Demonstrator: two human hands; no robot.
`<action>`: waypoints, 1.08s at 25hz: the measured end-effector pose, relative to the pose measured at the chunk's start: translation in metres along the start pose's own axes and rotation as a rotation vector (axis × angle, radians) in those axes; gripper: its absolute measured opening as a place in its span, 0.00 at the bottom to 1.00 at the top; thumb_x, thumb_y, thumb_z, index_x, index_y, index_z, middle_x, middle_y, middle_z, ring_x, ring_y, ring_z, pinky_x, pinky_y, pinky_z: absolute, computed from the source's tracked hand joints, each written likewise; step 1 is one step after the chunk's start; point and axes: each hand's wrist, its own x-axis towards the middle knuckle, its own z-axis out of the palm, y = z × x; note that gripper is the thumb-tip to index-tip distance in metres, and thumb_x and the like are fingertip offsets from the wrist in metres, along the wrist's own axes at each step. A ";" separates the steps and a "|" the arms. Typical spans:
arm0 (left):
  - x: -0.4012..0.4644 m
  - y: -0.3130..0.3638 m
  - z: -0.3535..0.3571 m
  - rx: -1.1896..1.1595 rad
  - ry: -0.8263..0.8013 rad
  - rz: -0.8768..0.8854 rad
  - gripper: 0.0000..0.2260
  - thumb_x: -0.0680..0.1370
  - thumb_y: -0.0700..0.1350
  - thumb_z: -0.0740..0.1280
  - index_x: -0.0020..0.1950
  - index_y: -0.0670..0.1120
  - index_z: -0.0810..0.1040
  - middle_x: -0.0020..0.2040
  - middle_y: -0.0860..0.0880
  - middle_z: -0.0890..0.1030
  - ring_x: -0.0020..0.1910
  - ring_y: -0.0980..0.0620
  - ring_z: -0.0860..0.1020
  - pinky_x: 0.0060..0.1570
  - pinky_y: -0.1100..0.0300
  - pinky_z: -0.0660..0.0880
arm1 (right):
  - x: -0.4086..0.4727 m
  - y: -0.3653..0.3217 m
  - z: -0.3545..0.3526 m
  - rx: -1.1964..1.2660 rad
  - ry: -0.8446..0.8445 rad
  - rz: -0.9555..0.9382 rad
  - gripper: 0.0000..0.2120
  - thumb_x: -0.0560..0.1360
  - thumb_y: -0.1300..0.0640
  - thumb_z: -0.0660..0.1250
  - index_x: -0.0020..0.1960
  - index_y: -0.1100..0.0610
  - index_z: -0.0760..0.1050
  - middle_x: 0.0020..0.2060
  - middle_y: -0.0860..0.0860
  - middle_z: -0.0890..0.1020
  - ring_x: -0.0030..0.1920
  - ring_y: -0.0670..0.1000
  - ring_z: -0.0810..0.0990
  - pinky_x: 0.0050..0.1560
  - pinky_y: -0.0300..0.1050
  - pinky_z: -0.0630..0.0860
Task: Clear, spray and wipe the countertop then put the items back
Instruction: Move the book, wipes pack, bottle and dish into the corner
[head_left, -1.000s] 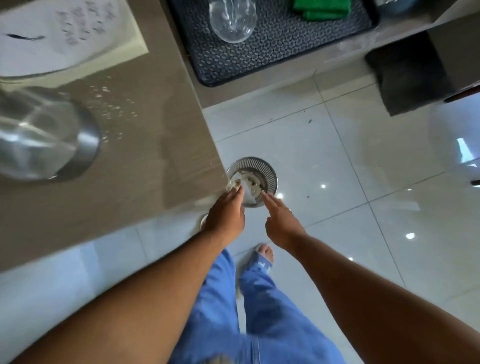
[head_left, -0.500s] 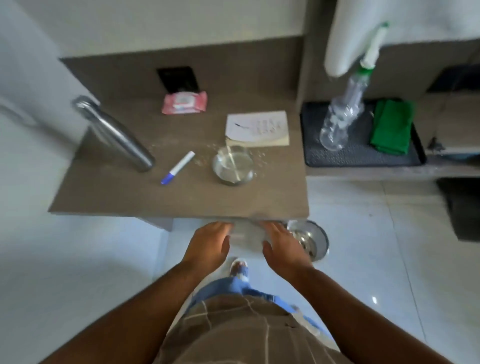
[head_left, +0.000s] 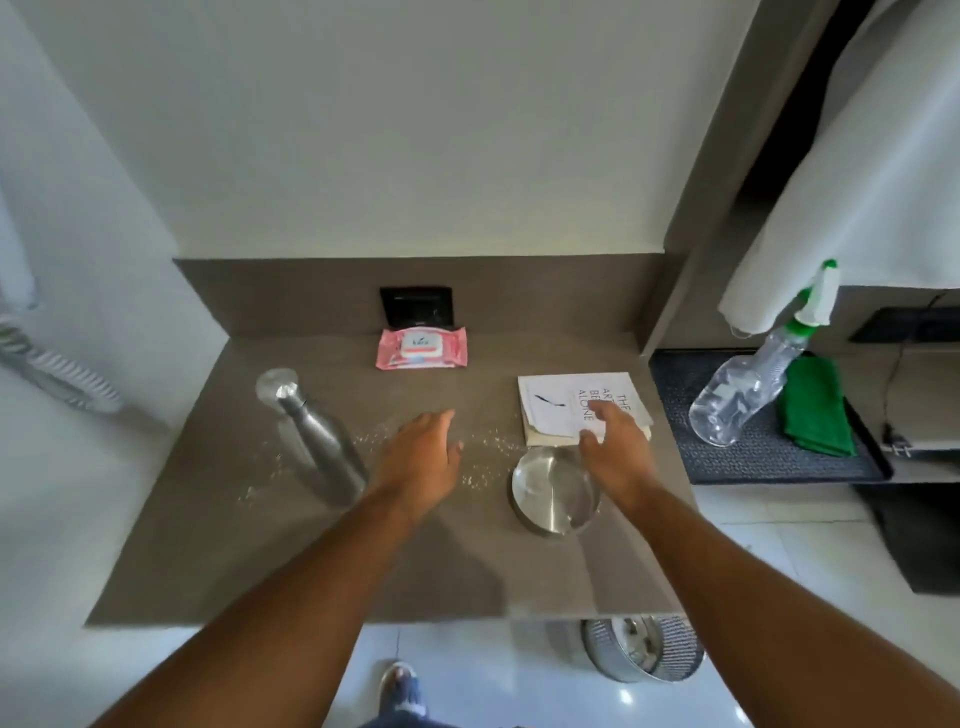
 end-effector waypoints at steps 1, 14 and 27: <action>0.023 0.004 0.002 -0.007 -0.027 0.018 0.23 0.78 0.53 0.64 0.72 0.49 0.68 0.67 0.47 0.76 0.65 0.44 0.74 0.63 0.47 0.72 | 0.016 0.000 -0.004 -0.053 0.054 0.046 0.23 0.77 0.58 0.63 0.71 0.54 0.68 0.69 0.55 0.72 0.67 0.55 0.72 0.69 0.52 0.68; 0.172 0.077 0.097 0.226 -0.565 0.145 0.43 0.73 0.57 0.71 0.79 0.49 0.50 0.80 0.42 0.54 0.77 0.38 0.55 0.72 0.43 0.58 | 0.135 0.076 0.002 -0.360 -0.071 0.449 0.40 0.66 0.37 0.74 0.68 0.59 0.65 0.62 0.60 0.71 0.59 0.60 0.75 0.57 0.56 0.76; 0.203 0.114 0.026 -0.046 -0.655 0.066 0.26 0.68 0.42 0.79 0.62 0.45 0.74 0.60 0.46 0.79 0.52 0.48 0.78 0.47 0.58 0.73 | 0.140 0.068 -0.029 0.033 -0.007 0.315 0.24 0.64 0.43 0.78 0.51 0.51 0.72 0.47 0.49 0.83 0.43 0.45 0.82 0.35 0.40 0.78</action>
